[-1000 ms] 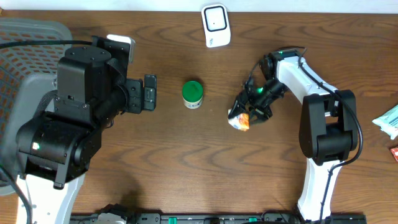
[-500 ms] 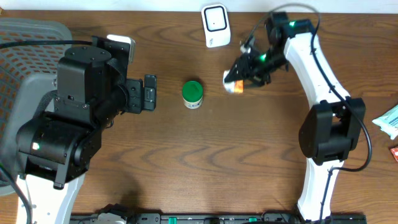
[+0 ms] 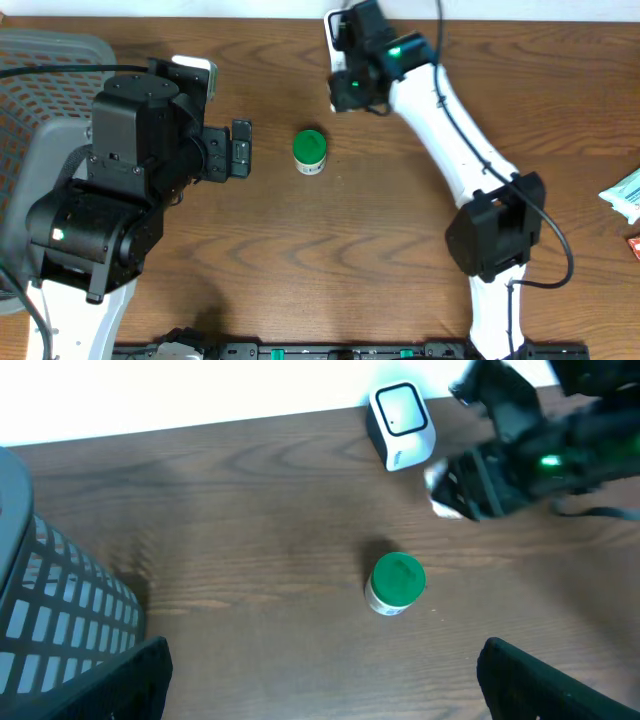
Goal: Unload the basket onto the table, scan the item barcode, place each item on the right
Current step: 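Hold the orange snack pack up to the white scanner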
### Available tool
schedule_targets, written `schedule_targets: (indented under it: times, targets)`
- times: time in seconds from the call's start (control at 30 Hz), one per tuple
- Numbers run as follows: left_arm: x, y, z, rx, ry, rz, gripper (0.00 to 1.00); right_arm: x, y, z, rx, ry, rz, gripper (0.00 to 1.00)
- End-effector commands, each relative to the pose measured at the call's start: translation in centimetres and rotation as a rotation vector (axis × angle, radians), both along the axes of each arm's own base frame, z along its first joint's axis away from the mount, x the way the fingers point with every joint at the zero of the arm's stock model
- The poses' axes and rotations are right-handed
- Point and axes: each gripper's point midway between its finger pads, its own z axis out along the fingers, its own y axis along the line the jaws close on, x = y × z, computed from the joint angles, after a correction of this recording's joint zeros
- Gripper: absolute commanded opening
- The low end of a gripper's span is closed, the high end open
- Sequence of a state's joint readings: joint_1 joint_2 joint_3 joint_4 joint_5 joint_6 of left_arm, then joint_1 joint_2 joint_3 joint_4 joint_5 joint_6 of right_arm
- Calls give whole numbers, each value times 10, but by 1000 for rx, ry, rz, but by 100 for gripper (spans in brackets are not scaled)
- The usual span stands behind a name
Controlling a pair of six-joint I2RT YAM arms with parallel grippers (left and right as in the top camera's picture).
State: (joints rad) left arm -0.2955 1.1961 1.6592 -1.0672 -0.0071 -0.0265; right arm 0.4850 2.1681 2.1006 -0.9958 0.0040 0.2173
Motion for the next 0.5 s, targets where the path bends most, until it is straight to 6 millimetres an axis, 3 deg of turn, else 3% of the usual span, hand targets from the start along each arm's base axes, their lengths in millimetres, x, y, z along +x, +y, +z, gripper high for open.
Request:
schedule_targets:
  times: [0.0, 0.17, 0.47]
  targets:
    - [1, 3, -1, 5, 1, 17, 98, 22, -13, 18, -108, -167, -90, 44]
    - [1, 3, -1, 5, 1, 17, 98, 41, -1, 13, -60, -249, -98, 43]
    - [1, 3, -1, 5, 1, 17, 98, 81, -3, 4, -43, -425, -84, 37]
